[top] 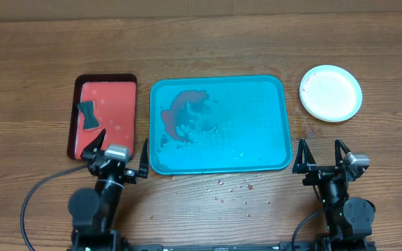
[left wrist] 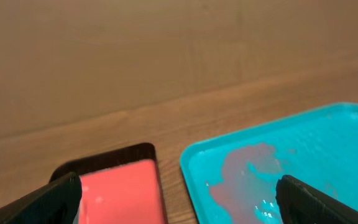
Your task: Clean dirty plates on tray and stack at the side
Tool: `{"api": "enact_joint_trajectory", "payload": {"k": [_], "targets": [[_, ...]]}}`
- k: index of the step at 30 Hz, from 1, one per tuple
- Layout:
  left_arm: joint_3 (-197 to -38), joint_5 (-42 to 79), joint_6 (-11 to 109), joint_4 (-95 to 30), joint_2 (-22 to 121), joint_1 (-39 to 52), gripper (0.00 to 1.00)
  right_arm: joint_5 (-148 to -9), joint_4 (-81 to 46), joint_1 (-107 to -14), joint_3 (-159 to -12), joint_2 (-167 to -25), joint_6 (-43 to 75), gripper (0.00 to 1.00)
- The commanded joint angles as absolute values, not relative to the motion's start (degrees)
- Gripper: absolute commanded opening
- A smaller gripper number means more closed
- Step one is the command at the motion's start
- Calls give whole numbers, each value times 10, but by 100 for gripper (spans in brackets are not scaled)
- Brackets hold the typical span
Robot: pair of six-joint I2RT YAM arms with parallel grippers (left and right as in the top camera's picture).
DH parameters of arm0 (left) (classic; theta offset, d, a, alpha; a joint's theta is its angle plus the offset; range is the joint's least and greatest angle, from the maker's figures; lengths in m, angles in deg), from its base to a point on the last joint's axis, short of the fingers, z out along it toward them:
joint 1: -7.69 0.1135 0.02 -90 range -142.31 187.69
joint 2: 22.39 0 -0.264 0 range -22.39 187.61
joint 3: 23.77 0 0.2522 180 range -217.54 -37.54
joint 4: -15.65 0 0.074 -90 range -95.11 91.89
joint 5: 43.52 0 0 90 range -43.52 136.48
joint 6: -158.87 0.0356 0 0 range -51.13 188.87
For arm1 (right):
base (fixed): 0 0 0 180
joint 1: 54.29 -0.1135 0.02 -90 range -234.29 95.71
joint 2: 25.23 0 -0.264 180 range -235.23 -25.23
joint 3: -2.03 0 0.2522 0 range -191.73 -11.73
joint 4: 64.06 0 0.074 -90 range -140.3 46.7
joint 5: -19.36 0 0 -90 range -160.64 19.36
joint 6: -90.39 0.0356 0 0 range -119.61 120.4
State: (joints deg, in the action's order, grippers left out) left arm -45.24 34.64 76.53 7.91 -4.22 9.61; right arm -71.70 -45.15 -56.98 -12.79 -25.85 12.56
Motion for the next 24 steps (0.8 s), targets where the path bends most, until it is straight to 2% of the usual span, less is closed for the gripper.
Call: {"api": "enact_joint_trajectory", "payload": {"k": [1, 4, 11, 24], "targets": [[-402, 409, 677, 90, -92, 100, 100, -711, -455, -568, -122, -254, 123, 100], [-378, 445, 623, 68, -132, 99, 100, -711, -455, -568, -122, -254, 123, 100], [-378, 456, 634, -24, -224, 98, 100, -711, -455, -568, -122, -254, 123, 100], [-378, 455, 648, -26, -222, 95, 100, -711, -455, -568, -122, -254, 123, 100]]}}
